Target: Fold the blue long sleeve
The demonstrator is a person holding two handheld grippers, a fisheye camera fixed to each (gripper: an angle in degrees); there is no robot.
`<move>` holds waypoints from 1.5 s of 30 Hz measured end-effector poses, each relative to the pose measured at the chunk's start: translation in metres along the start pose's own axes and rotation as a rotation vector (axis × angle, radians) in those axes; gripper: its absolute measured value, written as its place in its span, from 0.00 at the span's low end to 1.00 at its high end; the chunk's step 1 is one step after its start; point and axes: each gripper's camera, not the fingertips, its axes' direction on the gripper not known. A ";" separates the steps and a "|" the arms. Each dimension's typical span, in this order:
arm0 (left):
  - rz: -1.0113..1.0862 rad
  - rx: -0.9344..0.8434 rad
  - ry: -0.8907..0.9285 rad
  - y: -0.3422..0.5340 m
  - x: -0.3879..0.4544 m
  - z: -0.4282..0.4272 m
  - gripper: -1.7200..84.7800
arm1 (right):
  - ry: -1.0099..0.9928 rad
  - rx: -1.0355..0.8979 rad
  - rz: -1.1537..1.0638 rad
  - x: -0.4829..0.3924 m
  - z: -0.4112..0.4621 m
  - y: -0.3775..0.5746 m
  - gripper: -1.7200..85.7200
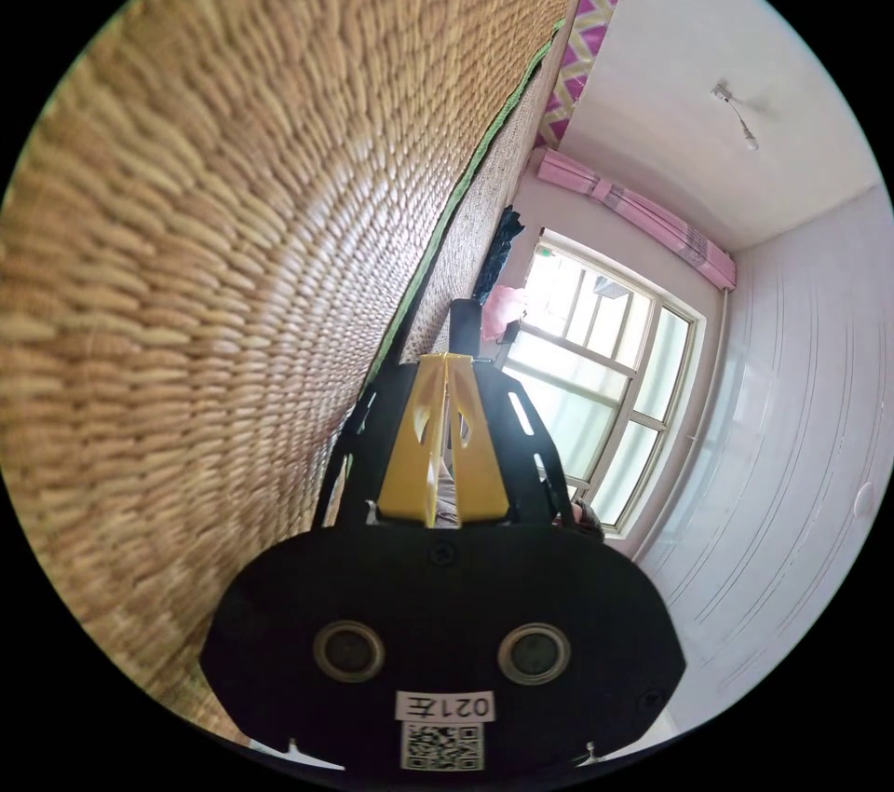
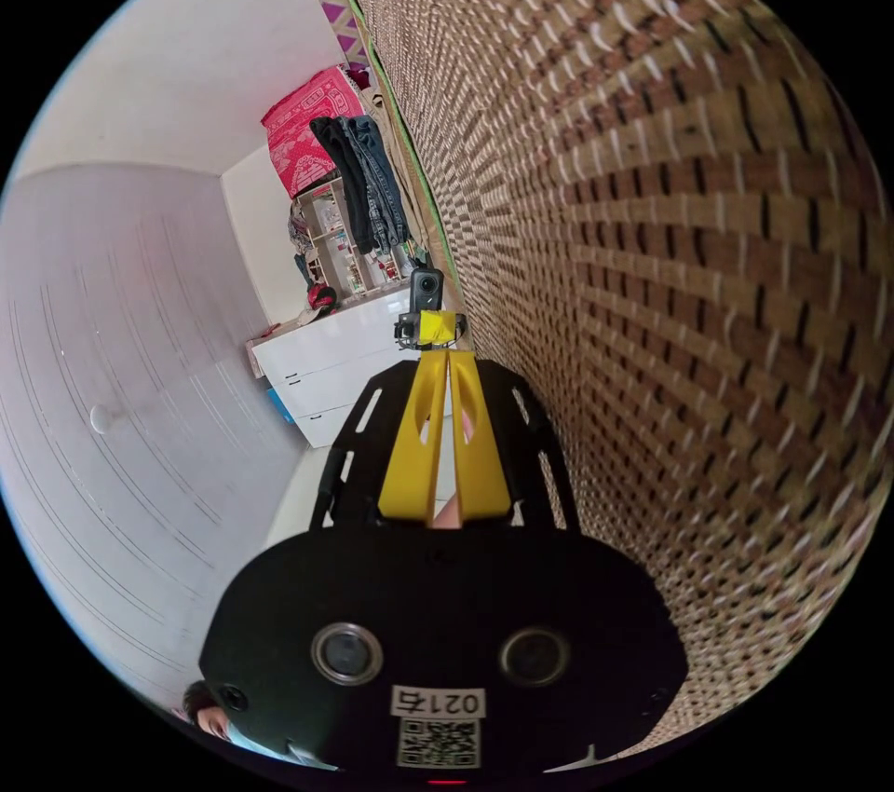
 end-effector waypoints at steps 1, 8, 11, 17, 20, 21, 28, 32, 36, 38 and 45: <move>0.000 0.000 0.000 0.000 0.000 0.000 0.01 | 0.000 0.000 0.000 0.000 0.001 0.000 0.01; 0.000 0.000 0.000 0.002 0.000 0.003 0.01 | 0.000 0.000 0.000 0.001 0.003 0.001 0.01; 0.000 0.000 0.000 0.002 0.000 0.004 0.01 | 0.000 0.000 0.000 0.001 0.003 0.000 0.01; 0.000 0.001 0.000 0.001 0.001 0.006 0.01 | 0.000 0.000 0.000 0.002 0.002 -0.002 0.01; -0.001 0.001 0.000 0.000 0.002 0.008 0.01 | 0.000 0.000 0.000 0.002 0.001 -0.003 0.01; -0.001 0.001 0.000 0.000 0.002 0.008 0.01 | 0.000 0.000 0.000 0.002 0.001 -0.003 0.01; 0.000 0.001 0.000 -0.003 0.006 0.010 0.01 | 0.000 0.000 -0.001 0.003 -0.005 -0.008 0.01; 0.000 0.001 0.000 -0.006 0.008 0.011 0.01 | 0.000 0.001 -0.001 0.003 -0.010 -0.012 0.01; 0.000 0.001 0.000 -0.009 0.011 0.012 0.01 | 0.001 0.001 -0.001 0.002 -0.014 -0.016 0.01; 0.001 0.001 0.000 -0.011 0.012 0.012 0.01 | 0.001 0.001 -0.001 0.002 -0.018 -0.019 0.01; 0.002 0.002 0.000 -0.018 0.018 0.013 0.01 | 0.002 0.001 -0.002 -0.001 -0.029 -0.027 0.01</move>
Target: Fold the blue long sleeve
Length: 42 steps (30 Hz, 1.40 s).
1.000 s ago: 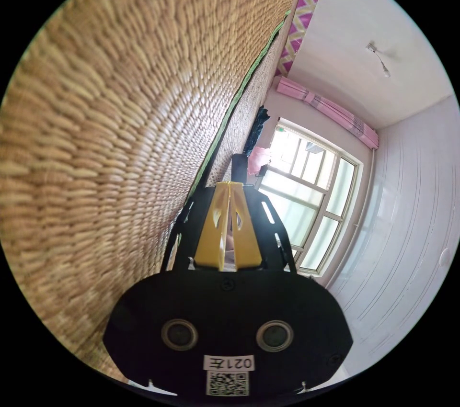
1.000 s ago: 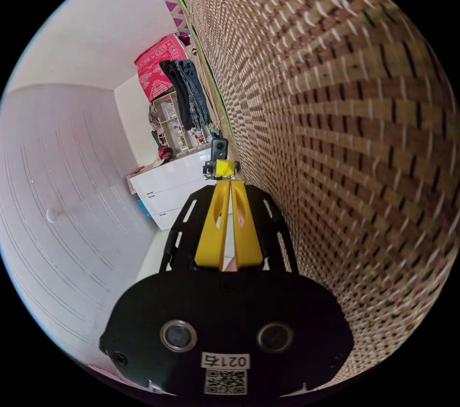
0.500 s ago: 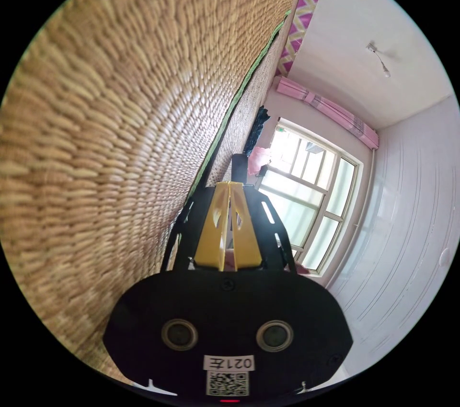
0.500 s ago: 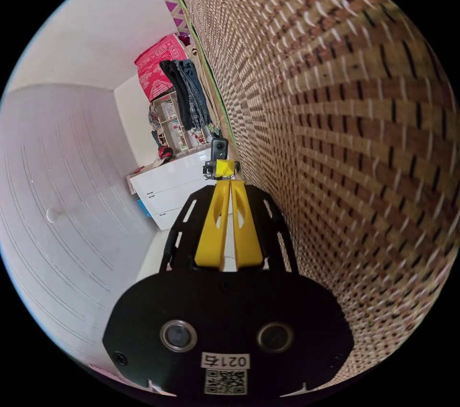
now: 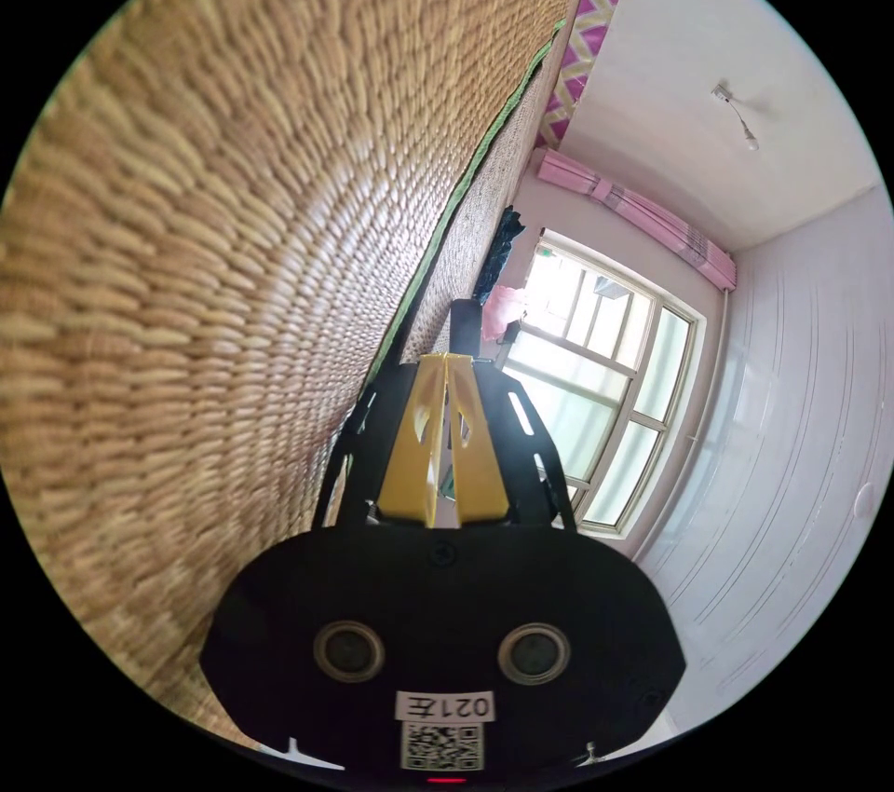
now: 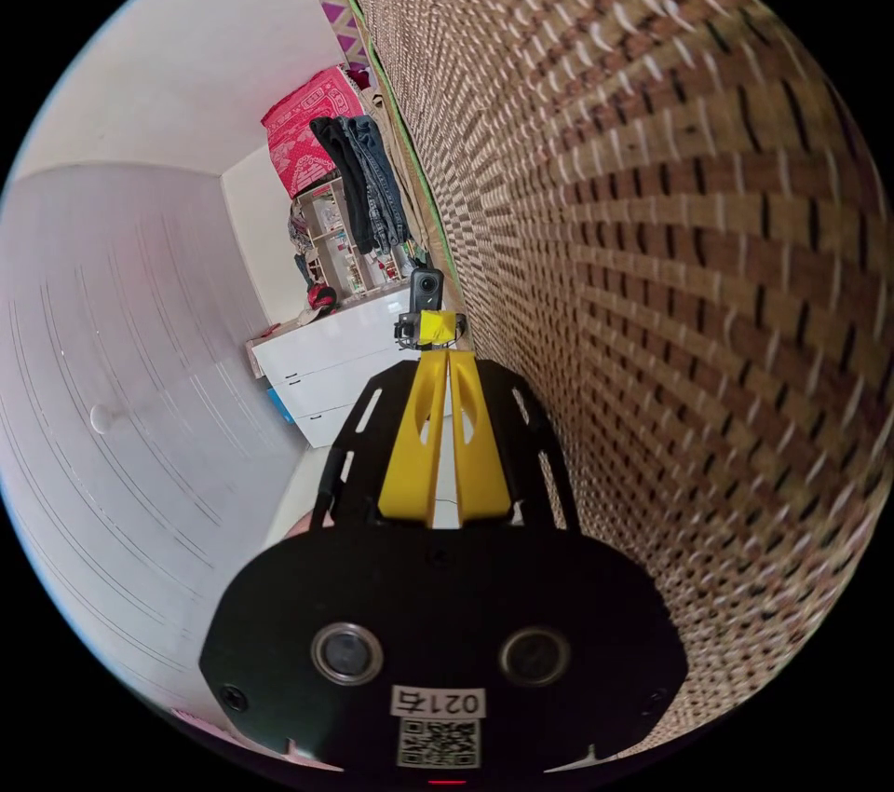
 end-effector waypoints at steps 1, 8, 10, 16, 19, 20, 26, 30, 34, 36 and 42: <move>0.000 0.000 0.000 -0.001 0.001 0.000 0.01 | 0.000 0.000 0.000 -0.001 -0.002 -0.002 0.01; 0.001 0.000 0.000 -0.009 0.008 0.000 0.01 | 0.001 0.001 -0.001 -0.005 -0.018 -0.013 0.01; 0.002 0.000 0.000 -0.012 0.011 -0.001 0.01 | 0.002 0.001 -0.001 -0.007 -0.022 -0.016 0.01; 0.003 0.001 0.000 -0.019 0.019 -0.002 0.01 | 0.003 0.001 -0.003 -0.013 -0.037 -0.026 0.01; 0.004 0.001 -0.001 -0.023 0.024 -0.002 0.01 | 0.004 0.001 -0.003 -0.016 -0.045 -0.031 0.01; 0.004 0.001 -0.001 -0.024 0.025 -0.002 0.01 | 0.004 0.001 -0.004 -0.018 -0.048 -0.033 0.01; 0.005 0.001 -0.001 -0.030 0.035 -0.004 0.01 | 0.006 0.002 -0.005 -0.028 -0.065 -0.042 0.01; 0.007 0.002 -0.001 -0.033 0.042 -0.005 0.01 | 0.007 0.002 -0.006 -0.035 -0.075 -0.048 0.01; 0.008 0.002 -0.001 -0.036 0.050 -0.007 0.01 | 0.008 0.003 -0.007 -0.044 -0.086 -0.053 0.01; 0.009 0.002 -0.002 -0.036 0.054 -0.007 0.01 | 0.009 0.003 -0.008 -0.048 -0.091 -0.055 0.01; 0.011 0.003 -0.002 -0.036 0.067 -0.009 0.01 | 0.011 0.004 -0.010 -0.063 -0.106 -0.061 0.01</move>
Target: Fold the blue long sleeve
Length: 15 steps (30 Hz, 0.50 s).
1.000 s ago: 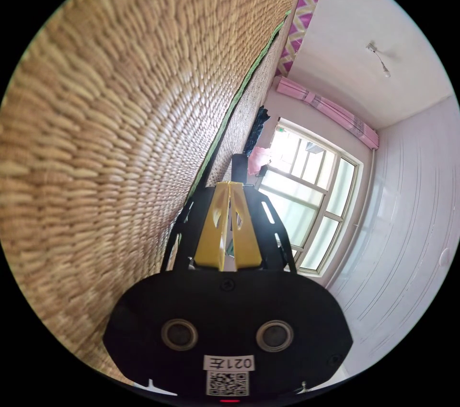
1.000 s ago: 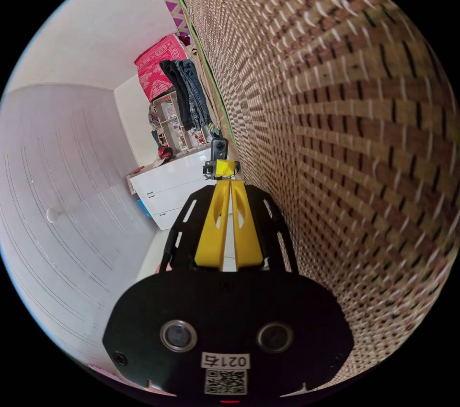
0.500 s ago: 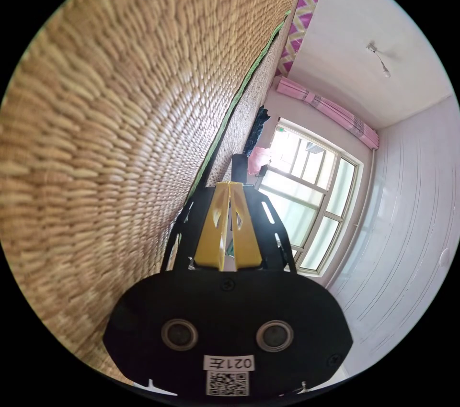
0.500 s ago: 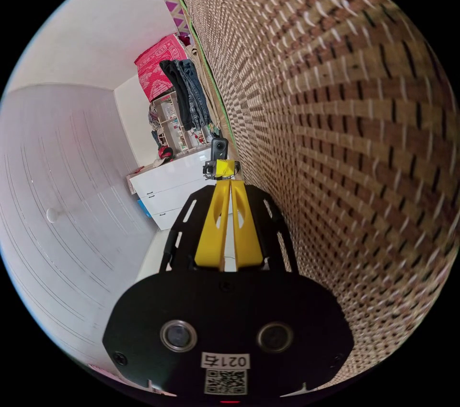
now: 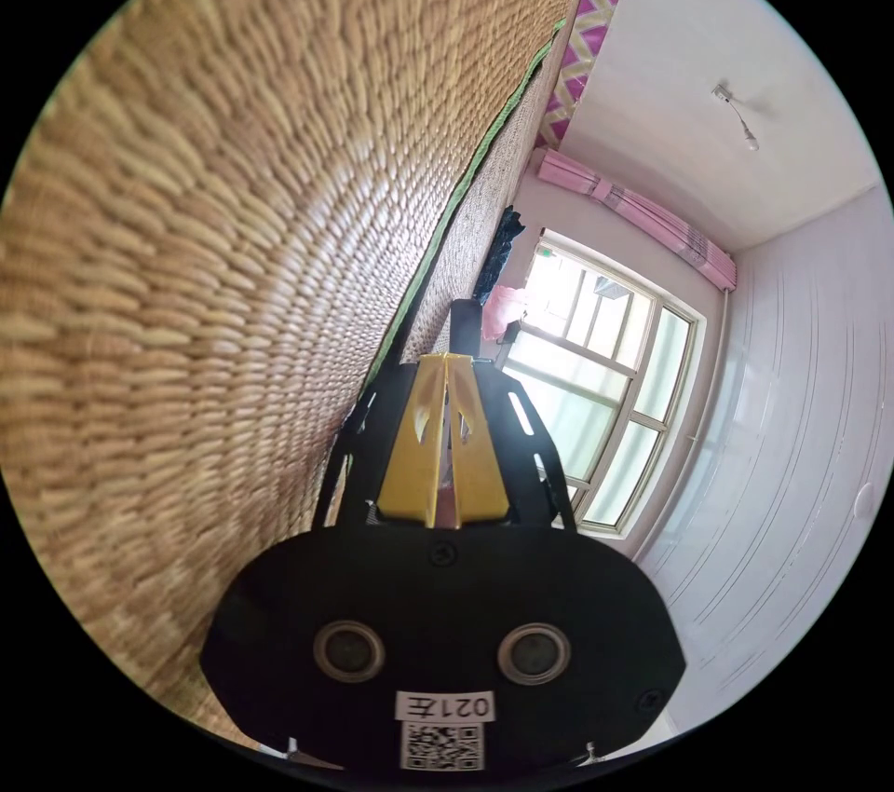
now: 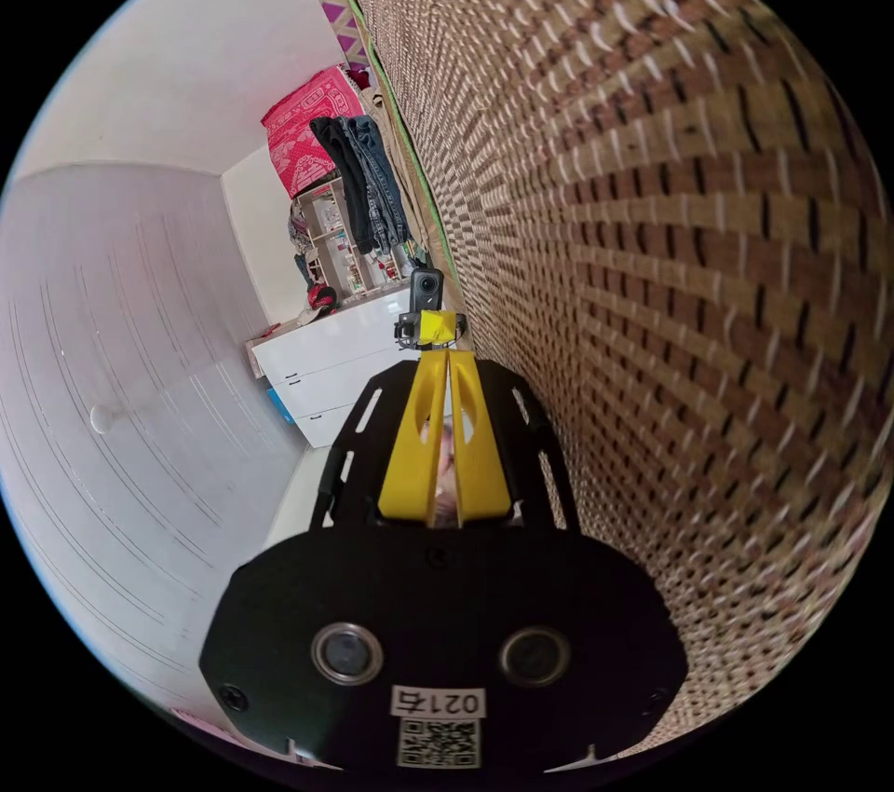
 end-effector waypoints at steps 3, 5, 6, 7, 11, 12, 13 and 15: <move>0.001 0.000 0.000 0.002 0.007 -0.001 0.01 | 0.001 0.000 -0.001 -0.008 -0.007 -0.002 0.01; 0.002 0.000 0.000 0.003 0.011 -0.001 0.01 | 0.002 0.001 -0.002 -0.015 -0.012 -0.002 0.01; 0.002 0.001 -0.001 0.004 0.013 -0.001 0.01 | 0.002 0.001 -0.002 -0.017 -0.013 -0.002 0.01; 0.003 0.001 -0.001 0.006 0.016 -0.001 0.01 | 0.004 0.001 -0.001 -0.021 -0.015 -0.002 0.01; -0.002 0.003 -0.006 0.012 0.024 -0.002 0.01 | -0.021 0.093 -0.002 -0.035 -0.022 -0.003 0.01; 0.000 0.003 -0.005 0.014 0.027 -0.002 0.01 | -0.030 0.117 -0.004 -0.037 -0.023 -0.003 0.01; 0.001 0.005 -0.003 0.017 0.030 -0.001 0.01 | -0.038 0.160 -0.001 -0.041 -0.024 -0.003 0.01; -0.007 0.026 -0.010 0.021 0.034 -0.001 0.01 | -0.042 0.183 0.000 -0.048 -0.026 -0.002 0.01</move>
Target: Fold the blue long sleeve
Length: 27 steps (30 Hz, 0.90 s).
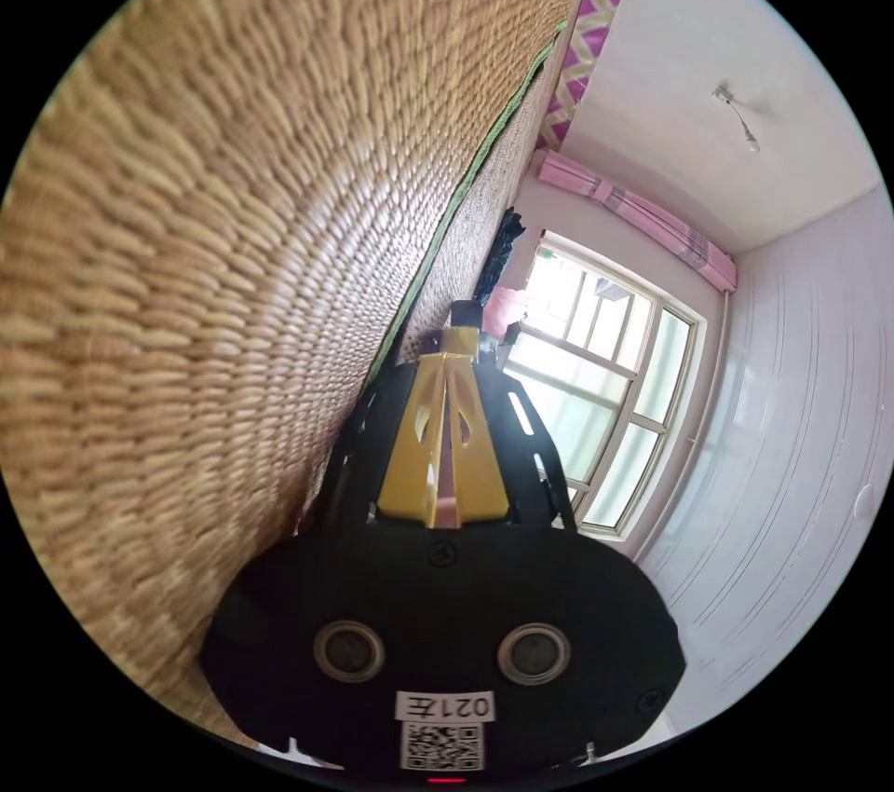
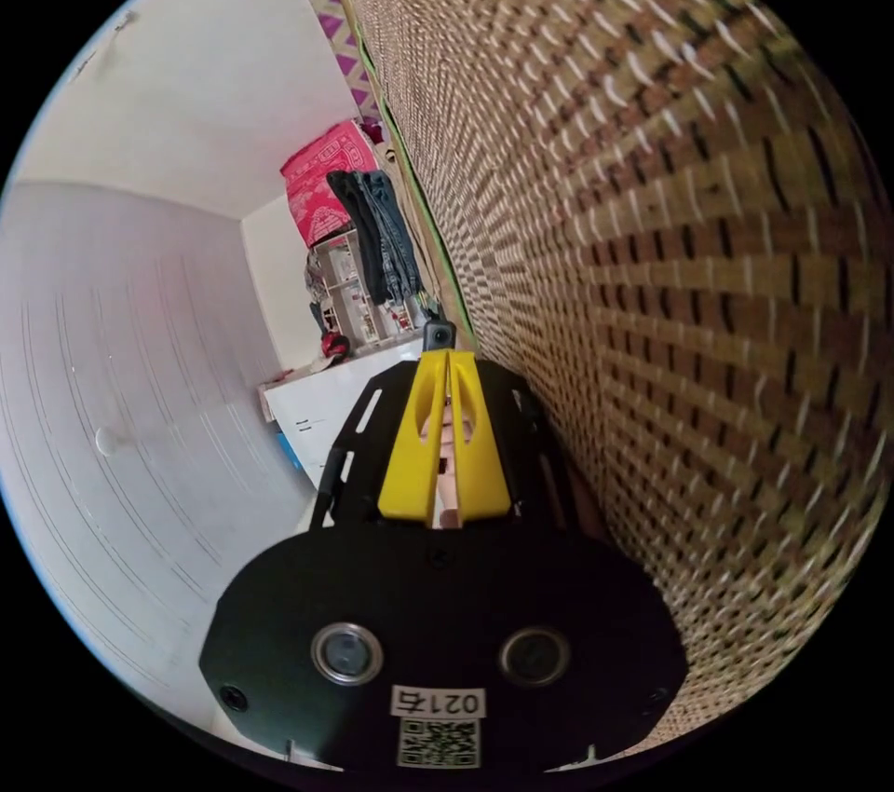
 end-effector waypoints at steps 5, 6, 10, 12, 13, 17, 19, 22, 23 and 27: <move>0.039 0.046 -0.056 0.016 0.014 0.004 0.01 | -0.031 0.022 -0.049 -0.021 -0.007 0.012 0.01; 0.069 0.049 -0.064 0.023 0.019 0.004 0.01 | -0.051 0.031 -0.068 -0.024 -0.008 0.014 0.01; 0.314 0.107 0.117 0.059 0.038 -0.004 0.01 | -0.100 0.026 -0.130 -0.044 -0.006 0.027 0.01; 0.412 0.180 0.210 0.083 0.045 -0.015 0.01 | -0.201 0.018 -0.251 -0.057 -0.001 0.039 0.01; 0.473 0.212 0.226 0.100 0.054 -0.021 0.01 | -0.279 -0.012 -0.301 -0.065 0.005 0.048 0.01; 0.766 0.414 0.180 0.177 0.096 -0.048 0.01 | -0.188 0.001 -0.676 -0.136 0.029 0.110 0.01; 0.963 0.521 0.105 0.230 0.128 -0.072 0.01 | 0.001 0.111 -0.899 -0.173 0.044 0.152 0.01; 1.188 0.614 -0.135 0.294 0.163 -0.101 0.01 | 0.257 0.076 -1.108 -0.228 0.096 0.196 0.02; 1.230 0.656 -0.183 0.307 0.166 -0.108 0.01 | 0.339 0.097 -1.189 -0.247 0.119 0.212 0.02; 1.330 0.849 -0.370 0.347 0.173 -0.165 0.05 | 0.652 0.105 -1.483 -0.305 0.216 0.243 0.07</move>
